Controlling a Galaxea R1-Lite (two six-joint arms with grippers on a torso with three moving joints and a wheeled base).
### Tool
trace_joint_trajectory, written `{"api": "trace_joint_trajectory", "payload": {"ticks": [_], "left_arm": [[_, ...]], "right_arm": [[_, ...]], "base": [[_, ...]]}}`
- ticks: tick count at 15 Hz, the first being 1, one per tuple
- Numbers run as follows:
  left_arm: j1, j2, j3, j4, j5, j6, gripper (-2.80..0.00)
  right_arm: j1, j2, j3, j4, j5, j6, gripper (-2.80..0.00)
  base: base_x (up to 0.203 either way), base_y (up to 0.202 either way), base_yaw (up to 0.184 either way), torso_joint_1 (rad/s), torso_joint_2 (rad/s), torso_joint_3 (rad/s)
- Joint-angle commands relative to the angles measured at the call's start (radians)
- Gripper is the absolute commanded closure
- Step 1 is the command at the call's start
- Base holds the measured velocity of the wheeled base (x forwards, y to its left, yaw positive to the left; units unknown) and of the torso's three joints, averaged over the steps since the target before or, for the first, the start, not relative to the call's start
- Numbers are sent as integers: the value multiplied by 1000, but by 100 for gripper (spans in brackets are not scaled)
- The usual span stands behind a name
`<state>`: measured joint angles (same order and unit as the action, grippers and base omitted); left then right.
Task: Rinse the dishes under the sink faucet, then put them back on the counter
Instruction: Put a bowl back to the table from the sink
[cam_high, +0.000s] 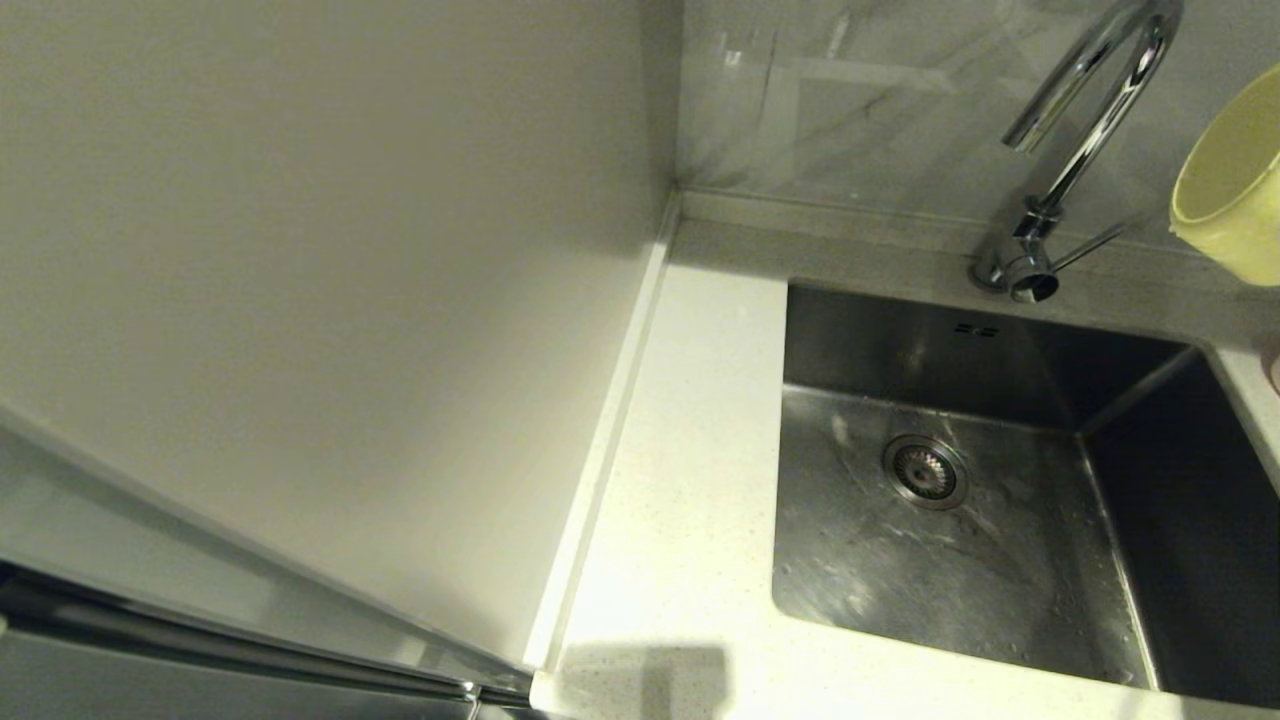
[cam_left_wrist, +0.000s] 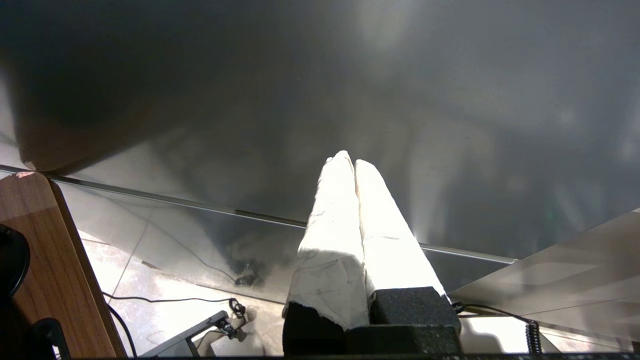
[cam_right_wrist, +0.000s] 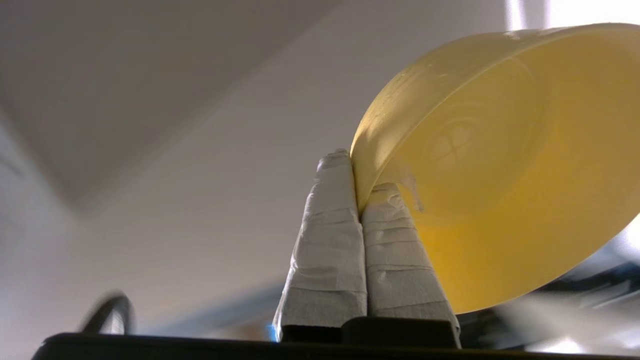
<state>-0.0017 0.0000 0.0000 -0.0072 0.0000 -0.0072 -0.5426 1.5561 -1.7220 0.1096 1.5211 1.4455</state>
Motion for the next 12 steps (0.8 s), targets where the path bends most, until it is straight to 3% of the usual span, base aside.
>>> {"api": "trace_joint_trajectory", "payload": {"ticks": [1,2,5,7,9,10,12], "left_arm": [[0,0,3,0,0,0,0],[0,0,3,0,0,0,0],[0,0,3,0,0,0,0],[0,0,3,0,0,0,0],[0,0,3,0,0,0,0],[0,0,3,0,0,0,0],[0,0,3,0,0,0,0]], "right_arm": [[-7,-16,62,-129,9,-261,0],[-29,-18,55,-148,9,-336,0],[-37,-15,22,-99,9,-344,0],[-38,-19,4,3,9,-349,0],[-28,-20,55,25,9,-357,0],[-27,-23,87,45,-15,-356,0],[-26,-18,99,263,-137,-337,0]], "base": [[0,0,0,0,0,0],[0,0,0,0,0,0],[0,0,0,0,0,0],[0,0,0,0,0,0],[0,0,0,0,0,0],[0,0,0,0,0,0],[0,0,0,0,0,0]]}}
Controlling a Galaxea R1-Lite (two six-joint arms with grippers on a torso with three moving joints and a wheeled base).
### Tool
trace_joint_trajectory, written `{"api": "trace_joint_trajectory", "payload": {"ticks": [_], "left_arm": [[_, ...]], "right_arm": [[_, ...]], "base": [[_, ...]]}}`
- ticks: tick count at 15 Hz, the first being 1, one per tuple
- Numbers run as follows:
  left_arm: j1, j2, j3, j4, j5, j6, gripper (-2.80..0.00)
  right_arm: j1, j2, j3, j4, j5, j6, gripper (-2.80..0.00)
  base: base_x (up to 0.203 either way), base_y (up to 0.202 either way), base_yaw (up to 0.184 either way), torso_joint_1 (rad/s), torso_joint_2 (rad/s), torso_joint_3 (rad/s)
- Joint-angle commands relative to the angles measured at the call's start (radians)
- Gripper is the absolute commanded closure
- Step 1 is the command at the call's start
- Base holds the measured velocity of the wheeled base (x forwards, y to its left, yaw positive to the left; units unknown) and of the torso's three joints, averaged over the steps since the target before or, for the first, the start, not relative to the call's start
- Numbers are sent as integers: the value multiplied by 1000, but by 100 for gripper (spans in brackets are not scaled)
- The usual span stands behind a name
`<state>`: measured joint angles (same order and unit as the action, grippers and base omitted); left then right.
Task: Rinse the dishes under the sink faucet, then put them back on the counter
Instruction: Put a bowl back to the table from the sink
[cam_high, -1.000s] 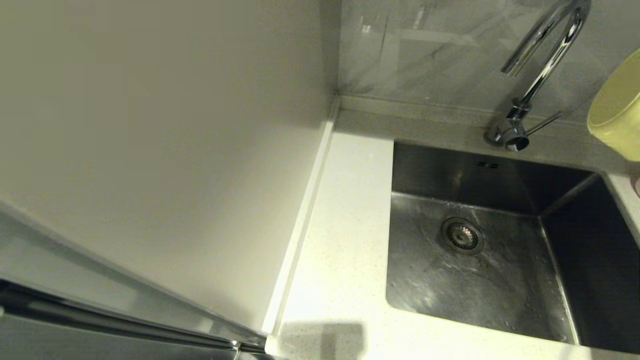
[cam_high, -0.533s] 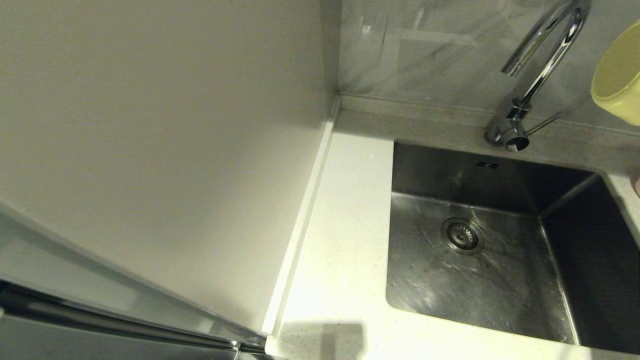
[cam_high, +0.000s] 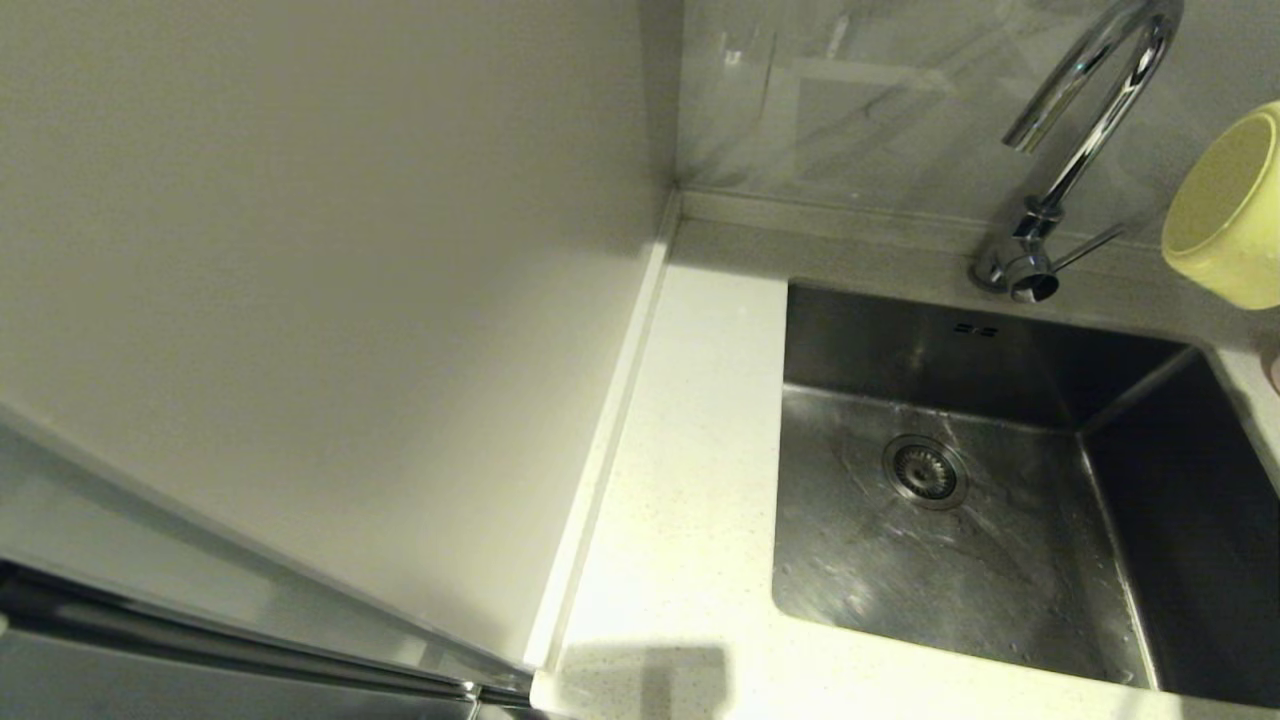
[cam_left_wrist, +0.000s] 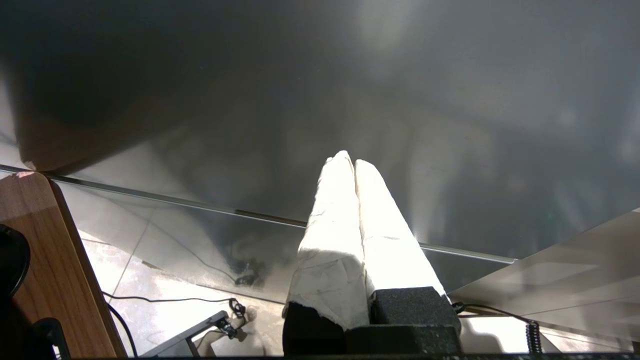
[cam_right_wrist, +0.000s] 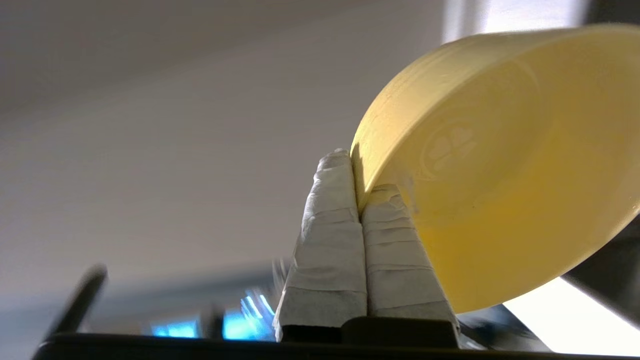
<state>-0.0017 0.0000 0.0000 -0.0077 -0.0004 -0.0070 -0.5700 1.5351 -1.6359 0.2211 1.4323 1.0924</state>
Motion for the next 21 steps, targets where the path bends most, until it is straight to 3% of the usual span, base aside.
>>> {"api": "trace_joint_trajectory", "payload": {"ticks": [1,2,3,4,5,6,8,10,12,13,17,19,21], "left_arm": [[0,0,3,0,0,-1,0],[0,0,3,0,0,-1,0],[0,0,3,0,0,-1,0],[0,0,3,0,0,-1,0],[0,0,3,0,0,-1,0],[0,0,3,0,0,-1,0],[0,0,3,0,0,-1,0],[0,0,3,0,0,-1,0],[0,0,3,0,0,-1,0],[0,0,3,0,0,-1,0],[0,0,2,0,0,-1,0],[0,0,3,0,0,-1,0],[0,0,3,0,0,-1,0]], "right_arm": [[4,11,2,334,-104,30,0],[16,21,-16,531,-200,32,0],[44,29,-20,663,-356,-1,0],[68,34,3,773,-570,-106,0],[75,33,47,827,-722,-296,0],[60,31,81,845,-862,-571,0],[-2,27,129,739,-1100,-1060,0],[-51,25,150,404,-1203,-1262,0],[-137,18,166,179,-1305,-1583,0],[-192,7,182,129,-1340,-1686,0],[-316,-55,266,119,-1318,-1814,0],[-396,-103,293,176,-1247,-1891,0],[-480,-166,303,354,-1080,-2000,0]], "base": [[0,0,0,0,0,0],[0,0,0,0,0,0],[0,0,0,0,0,0],[0,0,0,0,0,0],[0,0,0,0,0,0],[0,0,0,0,0,0],[0,0,0,0,0,0],[0,0,0,0,0,0],[0,0,0,0,0,0],[0,0,0,0,0,0],[0,0,0,0,0,0],[0,0,0,0,0,0],[0,0,0,0,0,0]]}}
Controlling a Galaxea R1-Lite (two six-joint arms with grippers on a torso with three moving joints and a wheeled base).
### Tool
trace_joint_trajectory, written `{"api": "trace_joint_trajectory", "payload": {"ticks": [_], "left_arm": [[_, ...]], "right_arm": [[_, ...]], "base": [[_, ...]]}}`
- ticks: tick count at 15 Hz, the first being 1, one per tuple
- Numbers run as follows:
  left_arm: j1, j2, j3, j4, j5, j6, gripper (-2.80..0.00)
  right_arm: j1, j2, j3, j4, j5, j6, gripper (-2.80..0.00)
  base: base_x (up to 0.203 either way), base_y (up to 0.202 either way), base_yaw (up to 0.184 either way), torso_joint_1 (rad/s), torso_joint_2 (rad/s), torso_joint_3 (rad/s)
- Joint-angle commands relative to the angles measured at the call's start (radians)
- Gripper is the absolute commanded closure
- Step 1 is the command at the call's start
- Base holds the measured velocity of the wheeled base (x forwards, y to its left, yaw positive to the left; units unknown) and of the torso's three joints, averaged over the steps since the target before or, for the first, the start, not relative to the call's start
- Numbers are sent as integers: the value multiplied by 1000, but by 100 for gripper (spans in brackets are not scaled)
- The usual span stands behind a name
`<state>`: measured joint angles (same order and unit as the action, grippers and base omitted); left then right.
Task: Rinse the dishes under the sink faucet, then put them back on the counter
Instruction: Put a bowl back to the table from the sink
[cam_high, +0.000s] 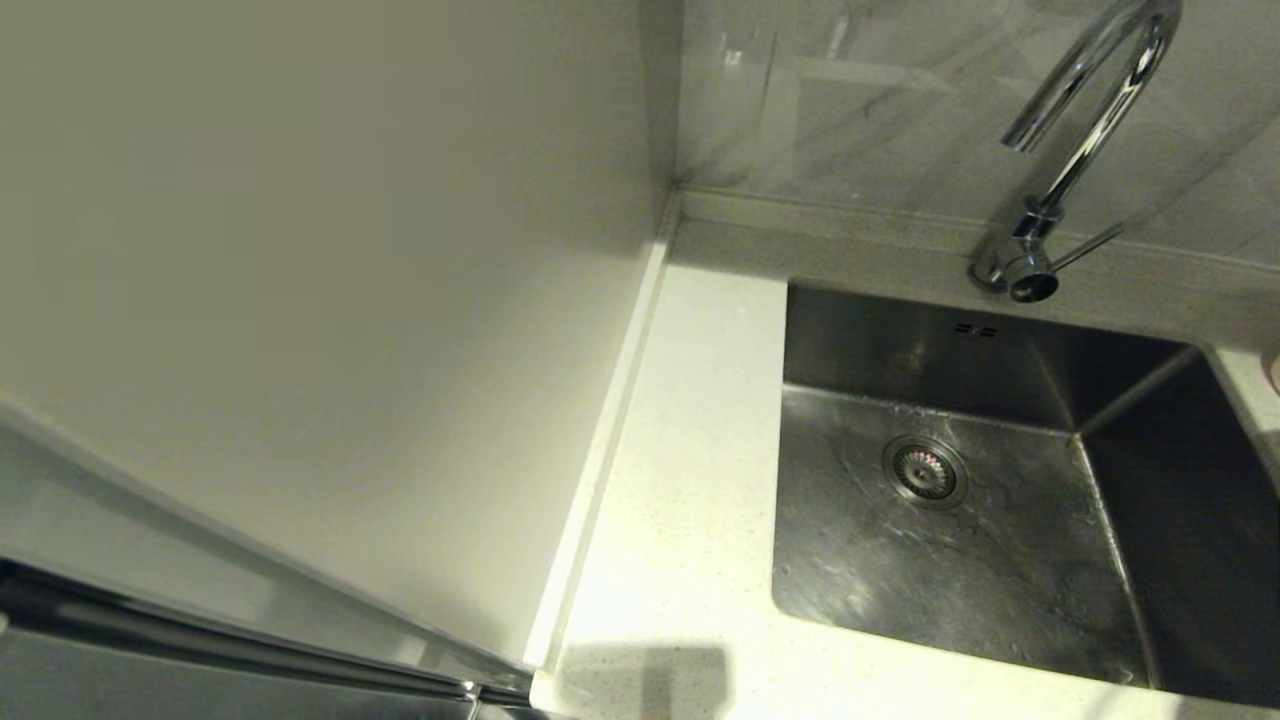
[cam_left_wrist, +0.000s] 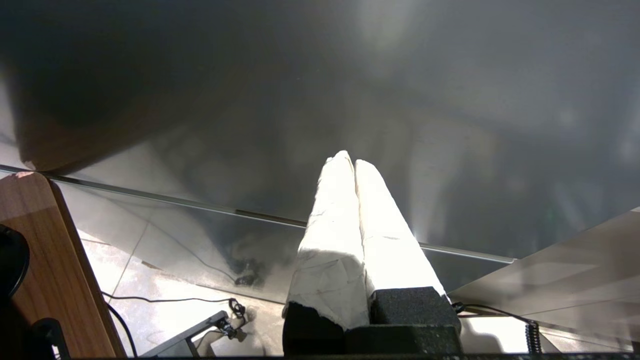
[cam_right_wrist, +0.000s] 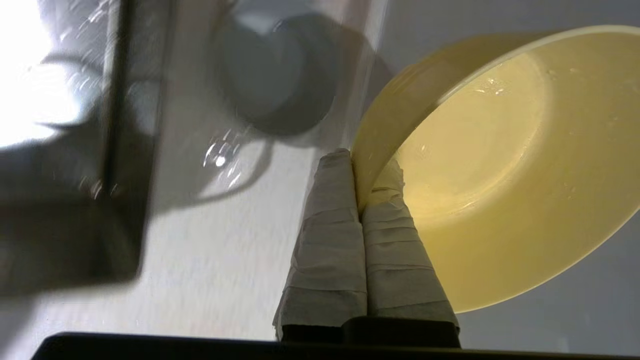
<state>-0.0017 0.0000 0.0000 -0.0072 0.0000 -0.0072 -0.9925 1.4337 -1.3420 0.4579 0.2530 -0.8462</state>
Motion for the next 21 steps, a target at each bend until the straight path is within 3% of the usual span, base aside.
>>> {"api": "trace_joint_trajectory", "payload": {"ticks": [1,3,6,7,9,12,16,19,21], "left_arm": [[0,0,3,0,0,0,0],[0,0,3,0,0,0,0],[0,0,3,0,0,0,0],[0,0,3,0,0,0,0],[0,0,3,0,0,0,0],[0,0,3,0,0,0,0],[0,0,3,0,0,0,0],[0,0,3,0,0,0,0],[0,0,3,0,0,0,0]], "right_arm": [[-76,-81,4,225,157,-102,0],[-90,-89,-10,405,206,-189,0],[-90,-14,-3,511,208,-259,0],[-89,21,3,515,197,-279,0],[-89,93,7,503,96,-320,0],[-91,175,13,410,9,-339,0],[-124,247,14,377,-19,-350,0],[-160,276,32,378,-20,-428,0],[-163,278,53,378,-20,-437,0]], "base": [[0,0,0,0,0,0],[0,0,0,0,0,0],[0,0,0,0,0,0],[0,0,0,0,0,0],[0,0,0,0,0,0],[0,0,0,0,0,0],[0,0,0,0,0,0],[0,0,0,0,0,0],[0,0,0,0,0,0]]}}
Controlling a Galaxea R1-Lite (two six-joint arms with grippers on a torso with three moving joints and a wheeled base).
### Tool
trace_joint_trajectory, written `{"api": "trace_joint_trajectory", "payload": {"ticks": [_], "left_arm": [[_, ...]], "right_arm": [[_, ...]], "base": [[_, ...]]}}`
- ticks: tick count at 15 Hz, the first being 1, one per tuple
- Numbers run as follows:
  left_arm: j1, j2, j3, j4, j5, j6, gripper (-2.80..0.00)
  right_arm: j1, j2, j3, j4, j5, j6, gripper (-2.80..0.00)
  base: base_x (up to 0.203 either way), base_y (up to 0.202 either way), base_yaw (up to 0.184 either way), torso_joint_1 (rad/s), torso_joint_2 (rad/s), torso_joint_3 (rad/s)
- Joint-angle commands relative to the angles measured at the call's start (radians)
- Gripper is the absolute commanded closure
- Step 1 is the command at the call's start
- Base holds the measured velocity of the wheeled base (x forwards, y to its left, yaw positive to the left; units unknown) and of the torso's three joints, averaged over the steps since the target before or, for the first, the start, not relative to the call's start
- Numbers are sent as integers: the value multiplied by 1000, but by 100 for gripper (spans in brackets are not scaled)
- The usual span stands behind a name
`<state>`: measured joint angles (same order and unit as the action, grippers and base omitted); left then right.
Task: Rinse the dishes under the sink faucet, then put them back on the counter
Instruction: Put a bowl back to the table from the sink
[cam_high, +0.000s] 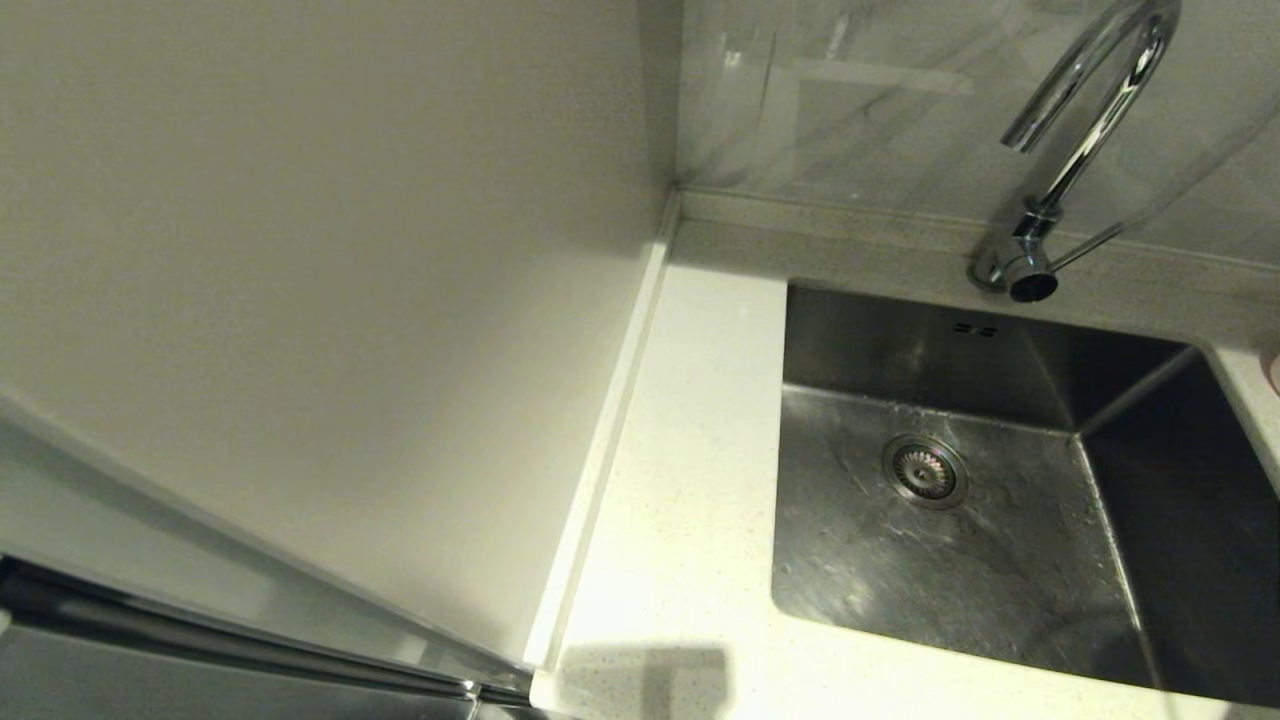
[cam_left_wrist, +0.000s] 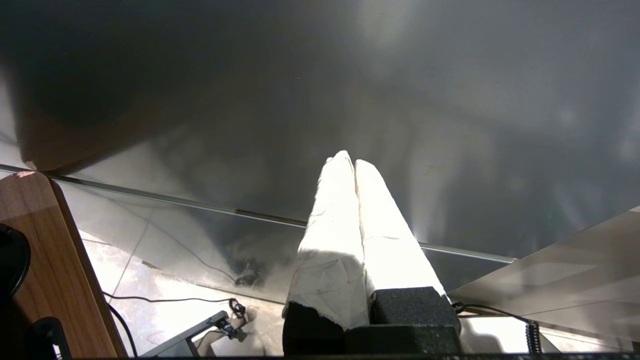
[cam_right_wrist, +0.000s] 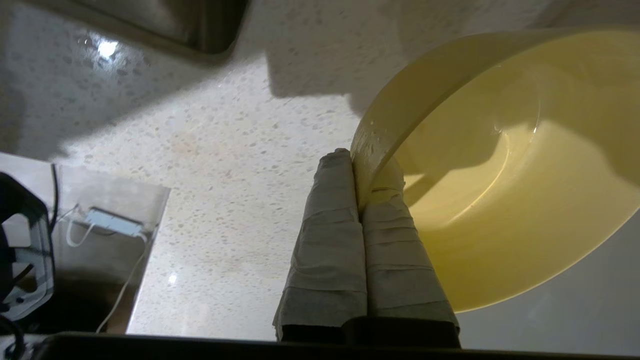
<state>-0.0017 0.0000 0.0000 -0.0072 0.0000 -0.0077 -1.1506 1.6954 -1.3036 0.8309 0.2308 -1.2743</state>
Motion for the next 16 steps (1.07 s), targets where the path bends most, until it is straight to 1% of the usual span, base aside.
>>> {"api": "trace_joint_trajectory", "payload": {"ticks": [1,3,8,12,16], "left_arm": [[0,0,3,0,0,0,0],[0,0,3,0,0,0,0],[0,0,3,0,0,0,0],[0,0,3,0,0,0,0],[0,0,3,0,0,0,0]], "right_arm": [[-4,14,26,5,4,-22,0],[-4,6,45,7,11,-60,0],[-3,-38,124,10,17,-120,0],[39,-30,170,4,33,-118,0],[82,-25,228,-101,51,-101,0]], "base": [[0,0,0,0,0,0],[0,0,0,0,0,0],[0,0,0,0,0,0],[0,0,0,0,0,0],[0,0,0,0,0,0]]}}
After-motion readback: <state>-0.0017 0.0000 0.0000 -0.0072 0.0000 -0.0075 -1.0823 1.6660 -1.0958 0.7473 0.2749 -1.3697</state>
